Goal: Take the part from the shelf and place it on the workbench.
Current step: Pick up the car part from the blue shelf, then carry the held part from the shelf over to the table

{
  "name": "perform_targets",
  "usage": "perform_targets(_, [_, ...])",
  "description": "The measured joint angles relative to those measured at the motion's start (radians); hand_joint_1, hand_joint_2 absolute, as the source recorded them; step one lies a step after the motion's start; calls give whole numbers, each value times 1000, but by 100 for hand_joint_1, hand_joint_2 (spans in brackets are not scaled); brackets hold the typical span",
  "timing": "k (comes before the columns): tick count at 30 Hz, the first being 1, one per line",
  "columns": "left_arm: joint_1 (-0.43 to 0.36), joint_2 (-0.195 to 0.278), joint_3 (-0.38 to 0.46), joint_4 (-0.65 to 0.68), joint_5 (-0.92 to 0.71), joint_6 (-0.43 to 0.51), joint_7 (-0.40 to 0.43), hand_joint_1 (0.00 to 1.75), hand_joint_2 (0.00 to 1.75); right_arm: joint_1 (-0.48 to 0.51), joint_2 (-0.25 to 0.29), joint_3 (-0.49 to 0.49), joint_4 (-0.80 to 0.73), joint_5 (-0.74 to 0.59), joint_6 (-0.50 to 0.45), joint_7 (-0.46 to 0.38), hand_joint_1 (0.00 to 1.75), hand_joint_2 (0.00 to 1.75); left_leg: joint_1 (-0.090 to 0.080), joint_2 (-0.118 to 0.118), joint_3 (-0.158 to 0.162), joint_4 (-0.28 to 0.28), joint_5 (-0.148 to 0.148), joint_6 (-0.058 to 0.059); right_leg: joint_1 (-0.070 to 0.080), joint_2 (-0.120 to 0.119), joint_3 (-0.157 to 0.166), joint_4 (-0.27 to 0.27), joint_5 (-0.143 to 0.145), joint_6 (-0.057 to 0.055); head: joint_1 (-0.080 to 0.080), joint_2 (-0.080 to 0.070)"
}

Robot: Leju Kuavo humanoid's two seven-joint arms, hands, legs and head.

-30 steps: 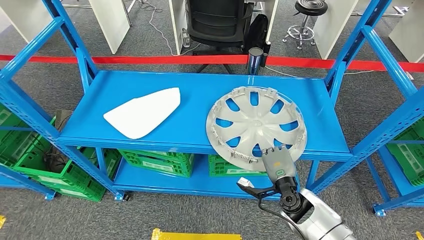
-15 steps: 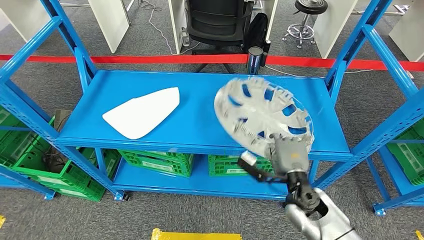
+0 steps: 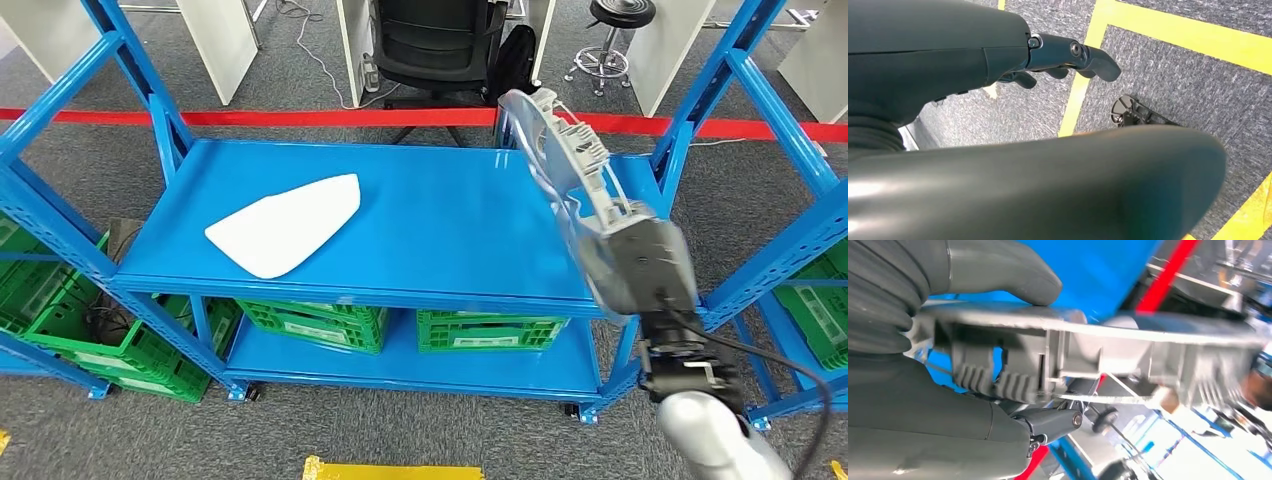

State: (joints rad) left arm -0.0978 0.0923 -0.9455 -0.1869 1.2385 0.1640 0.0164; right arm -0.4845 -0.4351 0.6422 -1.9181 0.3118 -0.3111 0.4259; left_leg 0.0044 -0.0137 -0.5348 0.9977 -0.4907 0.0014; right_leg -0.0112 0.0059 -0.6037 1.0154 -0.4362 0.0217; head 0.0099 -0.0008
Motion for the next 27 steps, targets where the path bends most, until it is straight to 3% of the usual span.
perform_targets(5, [-1,0,3,0,1,2,6,0,0,41,-27,-38,-70,-24,-48,-23,175,175,0,0,0,0,-1,1,0,0,0,-1,0,1,0,0])
perform_targets(6, [-1,0,6,0,1,6,12,0,0,89,-39,-74,-120,-44,-113,-67,175,175,0,0,0,0,-1,1,0,0,0,-1,-1,1,1,0])
perform_targets(9, [-2,-3,12,0,-2,25,-3,0,0,355,-25,-213,-275,-130,-343,-374,175,175,0,0,-1,-1,-4,1,0,0,0,-1,-3,3,1,0])
perform_targets(11, [-5,-4,12,0,-15,36,-28,0,0,470,17,-240,-308,-143,-373,-511,175,175,0,1,-1,-1,-5,1,0,1,0,-1,-5,4,0,0])
perform_targets(13, [-7,-4,11,0,-40,33,-54,0,0,528,58,-244,-320,-122,-373,-564,175,175,0,1,0,-1,-6,1,0,1,0,-1,-5,3,0,0])
perform_targets(19, [-7,-6,8,0,-39,0,-117,0,0,639,165,-272,-338,-49,-374,-578,175,175,-1,3,-9,-1,-7,3,-3,2,1,-1,-5,4,-1,0])
perform_targets(27, [-7,-14,12,0,2,4,-90,0,0,652,204,-273,-338,6,-374,-513,175,175,-9,4,-15,6,-13,14,-10,3,2,-2,-5,15,-2,0])
